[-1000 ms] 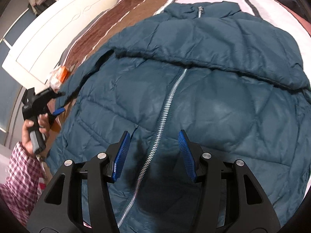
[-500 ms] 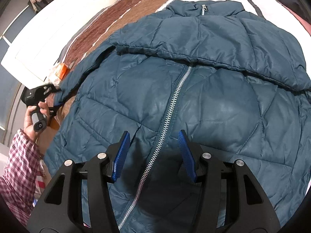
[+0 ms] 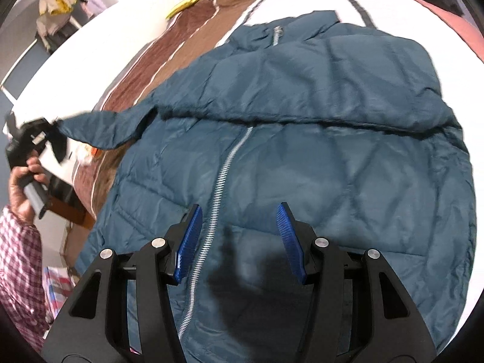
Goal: Fold large clothes
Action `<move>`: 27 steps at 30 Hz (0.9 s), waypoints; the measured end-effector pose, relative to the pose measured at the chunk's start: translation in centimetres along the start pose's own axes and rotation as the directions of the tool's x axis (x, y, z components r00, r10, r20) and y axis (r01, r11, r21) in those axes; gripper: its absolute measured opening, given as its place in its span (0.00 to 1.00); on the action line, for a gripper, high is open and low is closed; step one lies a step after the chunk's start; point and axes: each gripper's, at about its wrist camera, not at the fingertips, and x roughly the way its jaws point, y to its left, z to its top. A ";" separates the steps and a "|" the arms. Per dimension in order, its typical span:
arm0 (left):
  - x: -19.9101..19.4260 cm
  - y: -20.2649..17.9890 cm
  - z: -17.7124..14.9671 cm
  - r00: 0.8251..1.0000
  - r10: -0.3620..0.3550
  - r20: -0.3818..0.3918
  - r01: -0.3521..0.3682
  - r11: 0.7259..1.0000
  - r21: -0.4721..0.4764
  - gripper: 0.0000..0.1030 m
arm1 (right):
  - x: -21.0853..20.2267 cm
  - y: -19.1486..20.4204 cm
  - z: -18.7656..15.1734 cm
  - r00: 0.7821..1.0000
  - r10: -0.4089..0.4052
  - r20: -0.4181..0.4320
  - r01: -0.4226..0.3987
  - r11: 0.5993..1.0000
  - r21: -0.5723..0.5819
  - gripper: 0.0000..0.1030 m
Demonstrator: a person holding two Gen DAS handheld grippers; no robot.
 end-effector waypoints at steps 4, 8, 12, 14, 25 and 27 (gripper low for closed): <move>-2.9 -9.4 -0.5 0.984 -0.172 0.039 0.160 0.963 0.217 0.04 | -1.7 -2.5 0.1 0.999 -0.017 0.042 0.014 0.998 0.057 0.50; -4.2 -18.0 -3.8 0.922 -0.380 -0.069 0.379 0.854 0.357 0.04 | -4.0 -5.2 -0.1 0.995 -0.044 0.094 0.033 0.993 0.111 0.50; -2.9 -24.3 -9.4 0.854 -0.451 -0.259 0.520 0.753 0.403 0.04 | -6.1 -8.1 -0.5 0.987 -0.078 0.137 0.052 0.982 0.182 0.50; -1.4 -26.5 -12.8 0.830 -0.433 -0.353 0.553 0.720 0.419 0.04 | -6.8 -9.3 -0.6 0.985 -0.087 0.152 0.054 0.976 0.213 0.50; 0.0 -24.5 -19.2 0.790 -0.311 -0.528 0.580 0.658 0.480 0.56 | -7.1 -11.0 -1.4 0.986 -0.073 0.149 0.033 0.966 0.255 0.50; -1.2 -23.3 -19.7 0.789 -0.316 -0.526 0.579 0.669 0.466 0.56 | -6.7 -9.9 -0.9 0.987 -0.058 0.147 0.024 0.975 0.222 0.50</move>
